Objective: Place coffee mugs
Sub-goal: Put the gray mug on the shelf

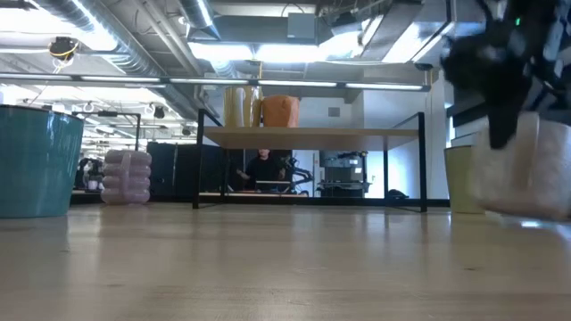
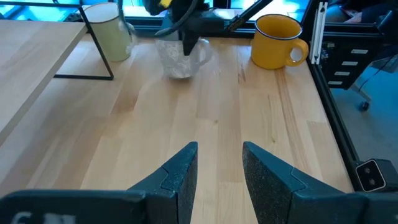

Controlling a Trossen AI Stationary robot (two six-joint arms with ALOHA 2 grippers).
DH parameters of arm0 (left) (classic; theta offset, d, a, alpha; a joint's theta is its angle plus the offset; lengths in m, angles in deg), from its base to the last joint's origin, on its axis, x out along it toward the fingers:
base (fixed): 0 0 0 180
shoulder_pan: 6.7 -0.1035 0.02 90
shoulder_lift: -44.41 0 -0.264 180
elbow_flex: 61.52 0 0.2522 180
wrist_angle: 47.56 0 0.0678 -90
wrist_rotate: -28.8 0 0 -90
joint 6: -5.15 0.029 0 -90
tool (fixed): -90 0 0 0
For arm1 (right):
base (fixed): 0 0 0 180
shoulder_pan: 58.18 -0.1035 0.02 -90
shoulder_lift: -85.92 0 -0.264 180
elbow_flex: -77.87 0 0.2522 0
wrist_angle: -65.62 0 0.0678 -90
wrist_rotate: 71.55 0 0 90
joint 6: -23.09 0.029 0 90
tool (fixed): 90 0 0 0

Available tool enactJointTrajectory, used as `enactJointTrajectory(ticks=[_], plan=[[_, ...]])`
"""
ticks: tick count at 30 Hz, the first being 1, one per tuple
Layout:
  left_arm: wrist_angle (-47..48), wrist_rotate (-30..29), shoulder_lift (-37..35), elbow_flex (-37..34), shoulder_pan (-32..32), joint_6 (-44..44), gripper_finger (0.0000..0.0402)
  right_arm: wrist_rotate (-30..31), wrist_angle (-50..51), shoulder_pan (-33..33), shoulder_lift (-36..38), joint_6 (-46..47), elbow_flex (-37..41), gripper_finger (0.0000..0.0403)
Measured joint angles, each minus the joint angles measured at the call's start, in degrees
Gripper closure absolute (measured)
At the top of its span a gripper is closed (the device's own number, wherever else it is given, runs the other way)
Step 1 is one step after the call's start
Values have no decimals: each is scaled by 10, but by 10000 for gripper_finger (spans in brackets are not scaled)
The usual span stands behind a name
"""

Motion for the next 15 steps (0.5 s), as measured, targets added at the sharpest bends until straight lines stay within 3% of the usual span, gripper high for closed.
enactJointTrajectory(ticks=[8, 15], plan=[[0, 0, 0, 0, 0, 0, 280, 10, -130, -38, -23, -216, -16, 397], [0, 0, 0, 0, 0, 0, 280, -20, -122, -49, -81, -273, -18, 398]])
